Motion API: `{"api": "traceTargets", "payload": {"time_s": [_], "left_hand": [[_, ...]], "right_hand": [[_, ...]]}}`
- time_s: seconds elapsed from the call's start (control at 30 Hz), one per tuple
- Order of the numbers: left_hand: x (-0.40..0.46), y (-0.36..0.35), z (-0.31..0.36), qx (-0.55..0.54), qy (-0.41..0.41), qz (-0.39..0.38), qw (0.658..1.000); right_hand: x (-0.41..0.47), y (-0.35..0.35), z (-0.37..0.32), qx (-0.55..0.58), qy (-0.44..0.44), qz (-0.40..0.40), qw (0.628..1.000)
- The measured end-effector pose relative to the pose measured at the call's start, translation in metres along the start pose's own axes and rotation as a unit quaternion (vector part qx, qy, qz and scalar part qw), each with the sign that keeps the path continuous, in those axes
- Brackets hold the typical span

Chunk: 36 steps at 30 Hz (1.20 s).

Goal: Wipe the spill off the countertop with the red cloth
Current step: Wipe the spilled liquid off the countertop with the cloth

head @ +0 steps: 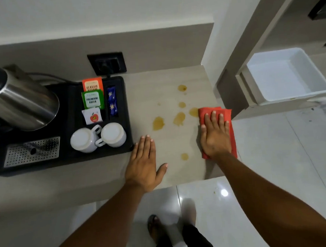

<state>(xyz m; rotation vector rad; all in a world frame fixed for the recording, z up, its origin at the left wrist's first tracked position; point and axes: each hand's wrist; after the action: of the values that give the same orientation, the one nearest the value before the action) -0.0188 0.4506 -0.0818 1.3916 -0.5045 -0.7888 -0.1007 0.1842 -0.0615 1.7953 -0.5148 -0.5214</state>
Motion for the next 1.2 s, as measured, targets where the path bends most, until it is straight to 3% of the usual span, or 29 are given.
{"api": "traceTargets", "payload": {"time_s": [0.2, 0.4, 0.57, 0.73, 0.87, 1.03, 1.2], "left_hand": [[-0.002, -0.002, -0.002, -0.008, 0.001, 0.005, 1.0], [-0.001, -0.002, -0.002, -0.031, 0.01, 0.006, 0.999], [-0.002, -0.001, -0.001, -0.038, 0.01, 0.003, 0.999], [-0.001, 0.002, 0.0, -0.04, 0.015, -0.001, 0.999], [-0.001, 0.004, 0.002, -0.041, 0.017, 0.008, 0.999], [-0.002, 0.005, 0.002, -0.045, 0.021, 0.013, 0.999], [-0.001, 0.001, 0.0, -0.047, 0.018, 0.019, 0.999]], "right_hand": [[-0.047, -0.005, 0.009, -0.003, 0.043, -0.018, 0.999], [0.044, 0.001, 0.003, -0.029, 0.03, -0.01, 0.999], [0.038, 0.002, 0.017, -0.018, 0.121, -0.031, 0.992], [0.082, 0.015, 0.029, 0.001, 0.059, -0.028, 0.998], [0.135, 0.011, -0.006, -0.033, 0.102, -0.023, 0.994], [0.116, 0.01, -0.008, -0.044, 0.174, -0.042, 0.983], [0.155, 0.012, -0.006, -0.031, 0.1, -0.033, 0.994]]}}
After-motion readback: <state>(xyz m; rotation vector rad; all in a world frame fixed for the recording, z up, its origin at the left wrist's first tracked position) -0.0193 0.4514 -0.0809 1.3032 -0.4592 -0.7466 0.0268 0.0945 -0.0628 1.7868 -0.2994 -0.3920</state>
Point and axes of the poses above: each hand's wrist, its own x-axis towards the middle knuckle, its own y-axis out of the back of the hand, z = x × y, and after that the axes turned 2 degrees about z, right-handed
